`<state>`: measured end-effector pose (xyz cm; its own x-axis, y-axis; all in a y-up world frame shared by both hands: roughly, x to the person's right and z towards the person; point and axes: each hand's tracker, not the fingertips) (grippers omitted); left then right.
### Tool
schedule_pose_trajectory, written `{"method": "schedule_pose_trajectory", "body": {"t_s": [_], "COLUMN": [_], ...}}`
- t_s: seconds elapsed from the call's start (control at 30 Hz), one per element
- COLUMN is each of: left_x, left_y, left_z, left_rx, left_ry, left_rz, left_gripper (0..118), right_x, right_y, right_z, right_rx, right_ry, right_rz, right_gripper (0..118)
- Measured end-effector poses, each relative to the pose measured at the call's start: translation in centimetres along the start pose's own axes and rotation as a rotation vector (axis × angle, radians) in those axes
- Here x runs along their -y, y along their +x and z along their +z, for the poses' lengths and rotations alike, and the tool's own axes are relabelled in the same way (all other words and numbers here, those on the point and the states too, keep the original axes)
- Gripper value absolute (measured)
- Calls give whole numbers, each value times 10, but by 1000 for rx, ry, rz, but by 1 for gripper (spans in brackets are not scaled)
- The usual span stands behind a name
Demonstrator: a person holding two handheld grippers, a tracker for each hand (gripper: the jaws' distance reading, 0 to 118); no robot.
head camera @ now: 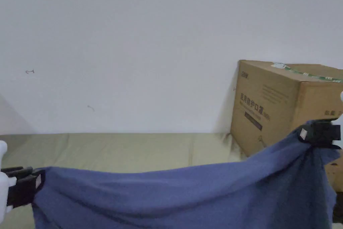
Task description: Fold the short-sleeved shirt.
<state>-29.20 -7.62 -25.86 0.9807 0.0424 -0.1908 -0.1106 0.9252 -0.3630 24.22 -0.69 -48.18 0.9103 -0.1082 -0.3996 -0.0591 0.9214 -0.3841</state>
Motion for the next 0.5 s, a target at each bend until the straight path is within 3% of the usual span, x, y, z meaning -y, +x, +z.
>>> {"method": "schedule_pose_trajectory", "body": {"t_s": [0.23,0.5], "left_x": [-89,-150], "left_y": [5,-18], "left_z": [-5,-68], "left_rx": [-15,-30], "left_ry": [37,52], "left_rz": [-7,29], "left_gripper": [5,5], "right_x": [-75,-152], "right_y": [-15,-33], "right_z": [4,-53], "right_rx": [15,90], "right_ry": [64,115], "right_rz": [2,-24], "right_gripper": [8,8]}}
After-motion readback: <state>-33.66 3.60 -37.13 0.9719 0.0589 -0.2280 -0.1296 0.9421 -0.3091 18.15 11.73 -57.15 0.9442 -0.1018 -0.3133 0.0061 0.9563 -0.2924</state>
